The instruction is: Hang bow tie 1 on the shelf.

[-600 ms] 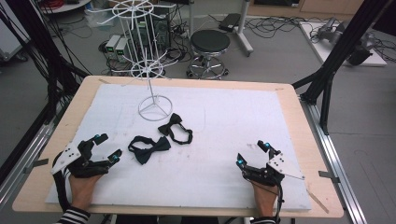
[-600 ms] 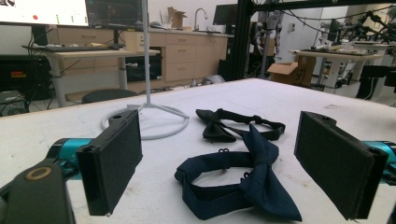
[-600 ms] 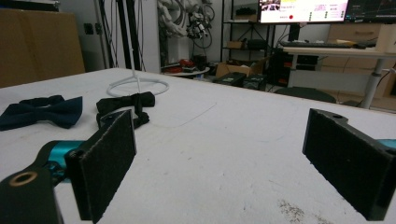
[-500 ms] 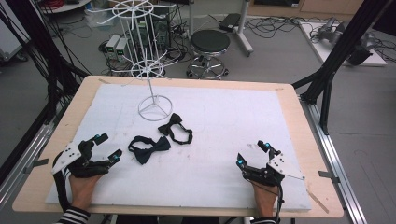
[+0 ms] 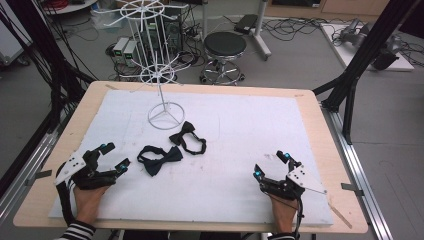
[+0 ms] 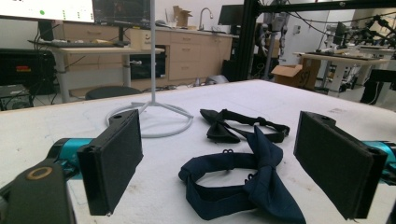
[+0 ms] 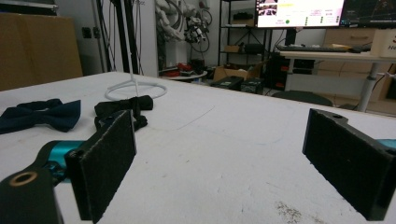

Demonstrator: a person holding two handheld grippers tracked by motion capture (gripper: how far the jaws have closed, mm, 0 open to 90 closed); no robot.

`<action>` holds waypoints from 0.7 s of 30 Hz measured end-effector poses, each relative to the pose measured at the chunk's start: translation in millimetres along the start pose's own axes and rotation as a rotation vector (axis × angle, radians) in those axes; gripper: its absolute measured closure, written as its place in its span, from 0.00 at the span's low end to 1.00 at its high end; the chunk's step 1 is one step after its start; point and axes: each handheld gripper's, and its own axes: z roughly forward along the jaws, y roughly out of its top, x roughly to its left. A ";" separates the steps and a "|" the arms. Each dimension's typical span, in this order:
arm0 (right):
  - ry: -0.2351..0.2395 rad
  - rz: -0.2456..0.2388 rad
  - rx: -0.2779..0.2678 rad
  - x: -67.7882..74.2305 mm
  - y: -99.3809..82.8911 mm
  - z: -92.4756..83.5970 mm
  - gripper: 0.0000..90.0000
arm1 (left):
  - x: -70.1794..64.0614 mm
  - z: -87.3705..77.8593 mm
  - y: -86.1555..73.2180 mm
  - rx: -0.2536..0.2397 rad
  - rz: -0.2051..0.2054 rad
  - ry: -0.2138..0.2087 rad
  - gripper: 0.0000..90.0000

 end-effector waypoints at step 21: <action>-0.005 0.005 -0.005 -0.9 -0.1 0.1 0.10 | 4.8 16.2 50.9 0.135 0.056 -0.063 0.17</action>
